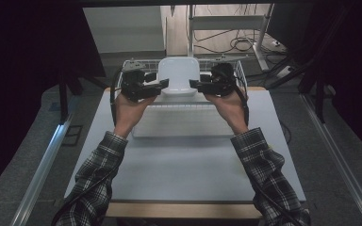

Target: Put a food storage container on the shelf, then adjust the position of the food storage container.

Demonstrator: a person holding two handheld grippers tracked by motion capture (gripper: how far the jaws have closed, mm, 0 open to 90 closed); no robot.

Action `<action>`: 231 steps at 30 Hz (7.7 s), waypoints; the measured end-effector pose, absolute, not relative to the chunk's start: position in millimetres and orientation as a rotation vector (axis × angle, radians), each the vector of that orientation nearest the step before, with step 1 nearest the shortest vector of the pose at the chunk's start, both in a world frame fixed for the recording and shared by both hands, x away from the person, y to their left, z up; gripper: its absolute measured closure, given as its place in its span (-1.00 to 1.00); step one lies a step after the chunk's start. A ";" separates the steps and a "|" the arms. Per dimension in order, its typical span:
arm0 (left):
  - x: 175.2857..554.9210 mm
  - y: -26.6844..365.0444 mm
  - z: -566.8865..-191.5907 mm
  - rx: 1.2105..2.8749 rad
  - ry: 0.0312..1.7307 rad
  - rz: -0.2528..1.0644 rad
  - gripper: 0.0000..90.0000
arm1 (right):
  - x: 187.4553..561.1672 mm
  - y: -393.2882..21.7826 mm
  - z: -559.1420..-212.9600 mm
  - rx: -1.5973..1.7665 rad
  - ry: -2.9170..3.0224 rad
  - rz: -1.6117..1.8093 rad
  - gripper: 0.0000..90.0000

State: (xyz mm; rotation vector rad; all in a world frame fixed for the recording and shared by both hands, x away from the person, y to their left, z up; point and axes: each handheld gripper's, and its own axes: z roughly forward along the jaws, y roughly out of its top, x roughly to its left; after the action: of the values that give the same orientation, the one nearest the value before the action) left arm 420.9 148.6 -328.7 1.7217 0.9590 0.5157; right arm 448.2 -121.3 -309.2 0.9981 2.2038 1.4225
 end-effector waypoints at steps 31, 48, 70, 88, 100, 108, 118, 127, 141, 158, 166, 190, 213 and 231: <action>442.6 153.8 -321.7 1.694 1.002 0.500 -0.40 | 460.6 -116.8 -305.5 1.043 2.111 1.425 -0.16; 398.4 156.4 -336.0 1.783 0.849 0.386 -0.84 | 426.3 -133.0 -319.5 0.927 2.209 1.494 -0.67; 348.0 162.5 -379.3 1.846 0.754 0.453 -0.87 | 379.8 -156.3 -360.2 0.869 2.296 1.489 -0.89; 305.9 164.6 -420.9 1.893 0.741 0.445 -0.89 | 350.0 -181.1 -405.2 0.885 2.323 1.399 -0.89; 294.3 171.3 -458.1 1.892 0.799 0.388 -0.93 | 331.7 -197.6 -427.0 0.912 2.330 1.384 -0.91; 279.8 170.7 -476.7 1.933 0.820 0.412 -0.93 | 317.6 -195.8 -441.8 0.902 2.331 1.357 -0.90; 262.6 180.4 -500.0 1.987 0.873 0.445 -0.93 | 307.0 -201.9 -462.5 0.932 2.363 1.288 -0.88; 261.0 184.8 -500.3 1.966 0.884 0.470 -0.92 | 307.2 -208.5 -465.9 1.012 2.357 1.238 -0.96; 262.1 182.8 -503.3 1.983 0.880 0.477 -0.92 | 311.7 -244.9 -455.3 1.129 2.273 1.165 0.19; 263.5 182.4 -505.5 1.995 0.888 0.452 -0.91 | 315.6 -326.7 -447.7 1.362 2.022 0.998 0.99; 264.4 181.1 -507.2 2.008 0.888 0.441 -0.91 | 323.4 -349.0 -460.0 1.433 1.953 0.936 0.99; 265.1 177.1 -509.7 2.039 0.884 0.428 -0.90 | 336.8 -340.3 -479.7 1.514 2.012 0.916 0.99; 264.3 175.2 -510.0 2.055 0.874 0.431 -0.90 | 325.9 -284.3 -476.8 1.405 2.132 1.000 0.98; 263.7 170.5 -511.4 2.079 0.862 0.425 -0.90 | 303.6 -276.1 -492.4 1.404 2.270 0.944 0.98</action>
State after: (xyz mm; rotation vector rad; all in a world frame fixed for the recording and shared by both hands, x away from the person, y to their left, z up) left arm 263.7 170.5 -511.4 2.0791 0.8618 0.4253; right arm 303.6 -276.1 -492.4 1.4038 2.2697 0.9436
